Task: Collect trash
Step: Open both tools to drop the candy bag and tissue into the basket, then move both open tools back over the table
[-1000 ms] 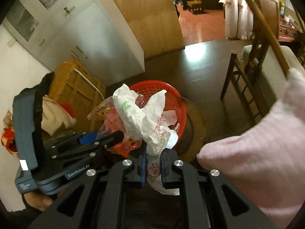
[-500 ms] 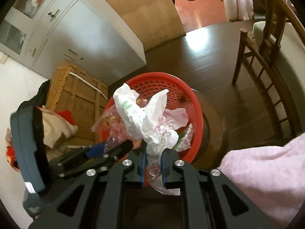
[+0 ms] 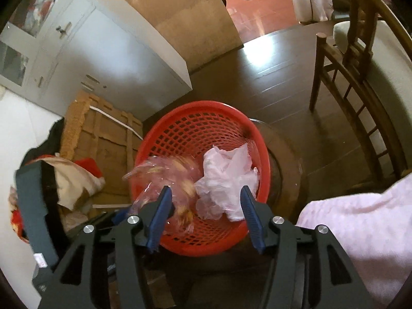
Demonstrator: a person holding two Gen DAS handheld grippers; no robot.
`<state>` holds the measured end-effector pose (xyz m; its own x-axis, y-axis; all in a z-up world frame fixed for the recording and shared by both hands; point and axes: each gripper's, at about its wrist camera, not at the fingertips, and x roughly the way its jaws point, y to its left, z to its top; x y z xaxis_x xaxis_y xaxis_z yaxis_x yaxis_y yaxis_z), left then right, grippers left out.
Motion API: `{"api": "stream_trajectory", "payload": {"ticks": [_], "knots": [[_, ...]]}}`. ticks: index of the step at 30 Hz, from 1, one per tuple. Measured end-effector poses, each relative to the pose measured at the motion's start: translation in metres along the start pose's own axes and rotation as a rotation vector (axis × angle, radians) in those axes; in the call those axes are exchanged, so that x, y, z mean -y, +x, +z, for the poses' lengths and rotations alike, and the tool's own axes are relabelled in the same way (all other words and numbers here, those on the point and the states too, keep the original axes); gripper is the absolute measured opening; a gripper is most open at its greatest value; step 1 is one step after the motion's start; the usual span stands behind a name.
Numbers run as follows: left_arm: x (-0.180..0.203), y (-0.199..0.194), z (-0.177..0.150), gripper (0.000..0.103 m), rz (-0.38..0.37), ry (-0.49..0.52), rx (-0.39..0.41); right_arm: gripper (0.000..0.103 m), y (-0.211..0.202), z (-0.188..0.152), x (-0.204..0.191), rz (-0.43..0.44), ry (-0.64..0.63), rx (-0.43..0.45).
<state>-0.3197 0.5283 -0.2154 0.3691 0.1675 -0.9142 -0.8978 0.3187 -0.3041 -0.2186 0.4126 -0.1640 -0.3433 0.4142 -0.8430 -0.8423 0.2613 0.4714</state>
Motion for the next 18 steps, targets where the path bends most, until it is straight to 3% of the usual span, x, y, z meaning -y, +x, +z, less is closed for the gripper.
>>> {"api": "stream_trajectory", "payload": {"ticks": [4,8,14,18], "knots": [[0.006,-0.008,-0.001,0.064,0.035,0.017,0.025,0.057,-0.031,-0.008,-0.001,-0.008,-0.023,0.056],[0.018,-0.023,-0.003,0.072,0.05,0.059,0.052,0.057,-0.069,-0.021,-0.005,-0.101,-0.083,0.154],[0.04,-0.057,-0.01,0.077,0.071,0.117,0.132,0.058,-0.125,-0.046,-0.007,-0.147,-0.15,0.244],[0.059,-0.084,-0.02,0.08,0.058,0.144,0.181,0.066,-0.164,-0.064,-0.008,-0.17,-0.18,0.296]]}}
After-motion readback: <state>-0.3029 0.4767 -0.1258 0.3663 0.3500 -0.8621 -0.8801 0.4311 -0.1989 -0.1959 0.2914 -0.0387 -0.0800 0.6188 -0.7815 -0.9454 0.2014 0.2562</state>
